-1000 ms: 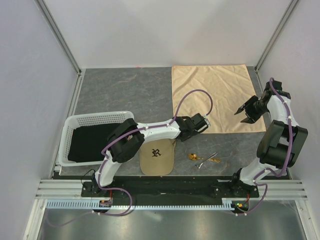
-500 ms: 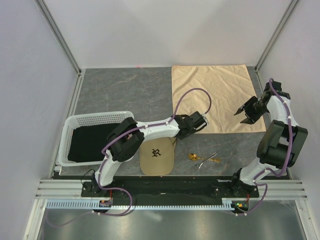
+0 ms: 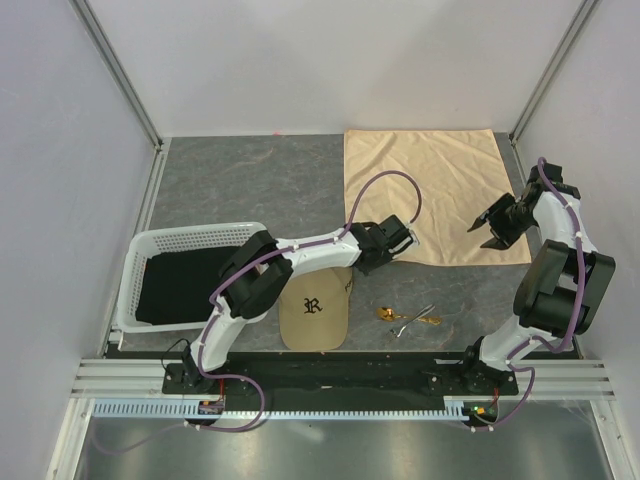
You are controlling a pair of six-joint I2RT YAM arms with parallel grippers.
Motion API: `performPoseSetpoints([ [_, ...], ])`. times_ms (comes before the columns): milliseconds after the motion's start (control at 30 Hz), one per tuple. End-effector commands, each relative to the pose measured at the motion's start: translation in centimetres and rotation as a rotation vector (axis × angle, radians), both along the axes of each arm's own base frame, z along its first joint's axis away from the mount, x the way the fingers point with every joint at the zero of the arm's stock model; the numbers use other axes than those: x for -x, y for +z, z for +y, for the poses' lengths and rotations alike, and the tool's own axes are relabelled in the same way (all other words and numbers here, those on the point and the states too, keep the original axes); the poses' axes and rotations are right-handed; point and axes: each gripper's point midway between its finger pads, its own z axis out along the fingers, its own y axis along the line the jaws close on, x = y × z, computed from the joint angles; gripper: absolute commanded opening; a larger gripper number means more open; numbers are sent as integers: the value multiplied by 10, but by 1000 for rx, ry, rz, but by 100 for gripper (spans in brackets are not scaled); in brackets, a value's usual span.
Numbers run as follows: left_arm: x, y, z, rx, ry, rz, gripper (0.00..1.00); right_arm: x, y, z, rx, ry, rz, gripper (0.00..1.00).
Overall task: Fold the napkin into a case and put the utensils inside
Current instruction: Pick up the flattened napkin from the center of the board.
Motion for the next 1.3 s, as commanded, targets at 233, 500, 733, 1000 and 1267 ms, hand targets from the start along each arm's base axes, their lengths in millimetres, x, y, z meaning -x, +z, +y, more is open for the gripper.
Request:
performPoseSetpoints([
  [233, 68, 14, -37, 241, 12, 397, 2, 11, -5, -67, 187, -162, 115, 69],
  [500, 89, 37, -47, 327, 22, 499, 2, 5, -15, -107, 242, -249, 92, 64],
  [733, 89, 34, -45, 311, 7, 493, 2, 14, -32, -145, 297, -350, 79, 44],
  [1000, 86, 40, -49, 321, -25, 489, 2, 26, -52, -176, 365, -409, 156, 35],
  [1267, 89, 44, -46, 331, -8, 508, 2, 48, -59, -201, 491, -472, 222, 39],
])
